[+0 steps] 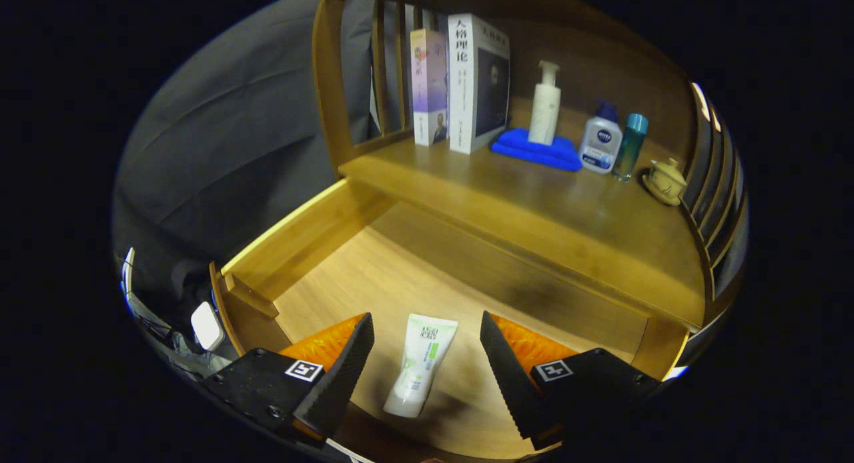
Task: Pull open the drawer, take out the items inside it, and place them on the countertop above the cabinet.
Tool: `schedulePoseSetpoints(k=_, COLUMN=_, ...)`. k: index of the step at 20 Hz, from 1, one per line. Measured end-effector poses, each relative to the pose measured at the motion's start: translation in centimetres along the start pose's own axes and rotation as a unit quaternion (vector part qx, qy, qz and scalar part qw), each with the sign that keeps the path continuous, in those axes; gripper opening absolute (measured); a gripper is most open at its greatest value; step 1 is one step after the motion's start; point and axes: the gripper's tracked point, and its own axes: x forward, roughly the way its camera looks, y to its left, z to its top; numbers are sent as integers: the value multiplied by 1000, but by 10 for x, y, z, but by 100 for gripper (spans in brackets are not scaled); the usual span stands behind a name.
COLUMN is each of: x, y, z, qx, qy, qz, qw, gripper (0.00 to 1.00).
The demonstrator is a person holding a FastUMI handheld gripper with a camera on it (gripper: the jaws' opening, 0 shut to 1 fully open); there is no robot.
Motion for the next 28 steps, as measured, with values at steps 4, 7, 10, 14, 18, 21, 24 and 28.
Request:
schedulePoseSetpoints(k=4, x=12, y=10, z=-22, qx=-8, qy=59, qz=29, qw=998, gripper=98)
schedulePoseSetpoints(k=7, x=19, y=14, z=-40, qx=-20, qy=103, qz=38, qw=994, gripper=98)
schedulePoseSetpoints(k=10, x=25, y=11, z=-48, qx=-29, qy=130, qz=36, qw=990, gripper=98)
schedulePoseSetpoints(k=14, x=32, y=9, z=-63, qx=-44, qy=172, qz=45, qw=983, gripper=97)
schedulePoseSetpoints(k=18, x=41, y=1, z=-74, qx=-52, qy=195, qz=37, qw=979, gripper=89)
schedulePoseSetpoints(k=21, x=45, y=-1, z=-81, qx=-54, qy=209, qz=38, qw=976, gripper=74)
schedulePoseSetpoints(k=24, x=44, y=-5, z=-83, qx=-76, qy=207, qz=28, qw=975, gripper=59)
schedulePoseSetpoints(k=28, x=45, y=-7, z=-78, qx=-105, qy=183, qz=15, qw=977, gripper=39)
